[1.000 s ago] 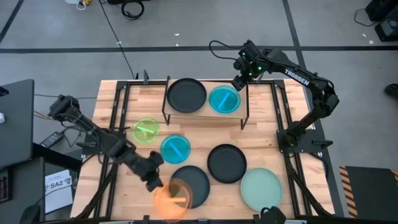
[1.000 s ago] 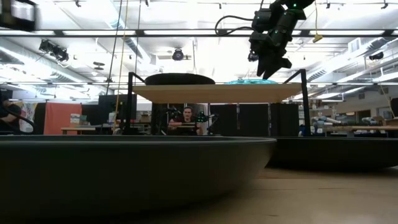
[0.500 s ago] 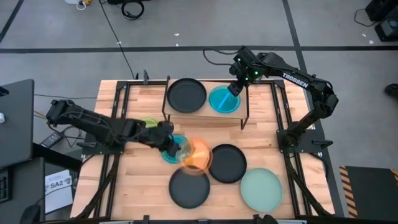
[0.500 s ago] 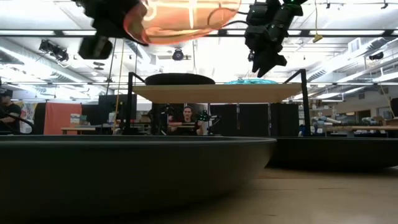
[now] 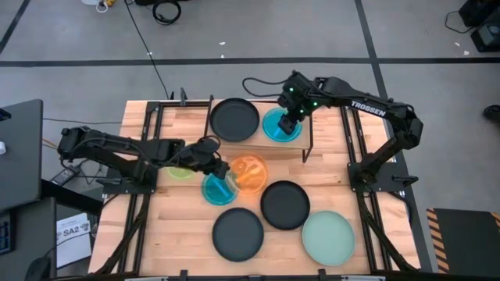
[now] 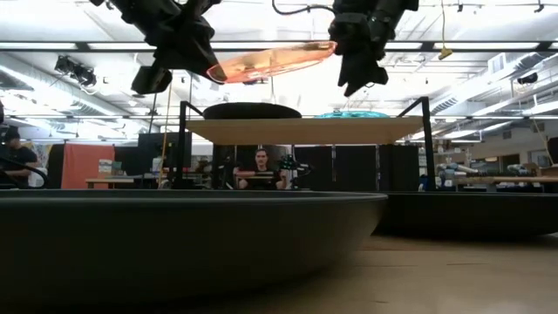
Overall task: Place and stack plates onto a shelf
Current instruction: Stack the orange plate on top of the blue plate on the shelf
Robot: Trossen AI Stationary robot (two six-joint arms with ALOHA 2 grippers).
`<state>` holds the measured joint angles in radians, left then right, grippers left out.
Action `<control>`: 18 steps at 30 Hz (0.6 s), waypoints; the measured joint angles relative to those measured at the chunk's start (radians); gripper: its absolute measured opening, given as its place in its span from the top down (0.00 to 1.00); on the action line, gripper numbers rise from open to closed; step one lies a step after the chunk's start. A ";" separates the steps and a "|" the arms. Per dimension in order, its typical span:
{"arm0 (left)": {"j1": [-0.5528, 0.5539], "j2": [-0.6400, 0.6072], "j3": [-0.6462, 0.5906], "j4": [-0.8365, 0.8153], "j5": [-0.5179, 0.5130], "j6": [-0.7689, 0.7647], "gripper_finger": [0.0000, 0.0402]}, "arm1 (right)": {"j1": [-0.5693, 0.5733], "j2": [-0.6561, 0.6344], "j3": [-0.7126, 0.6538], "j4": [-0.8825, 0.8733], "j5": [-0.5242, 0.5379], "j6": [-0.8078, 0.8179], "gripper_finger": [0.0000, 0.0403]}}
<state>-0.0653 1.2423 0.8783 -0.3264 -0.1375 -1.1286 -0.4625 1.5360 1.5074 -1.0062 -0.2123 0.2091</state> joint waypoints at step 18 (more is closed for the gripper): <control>0.084 0.000 0.000 -0.001 -0.009 0.001 0.98 | 0.187 0.000 0.000 0.163 0.000 0.079 0.58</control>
<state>0.0186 1.2427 0.8783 -0.3271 -0.1463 -1.1280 -0.2758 1.5360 1.5074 -0.8433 -0.2119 0.2882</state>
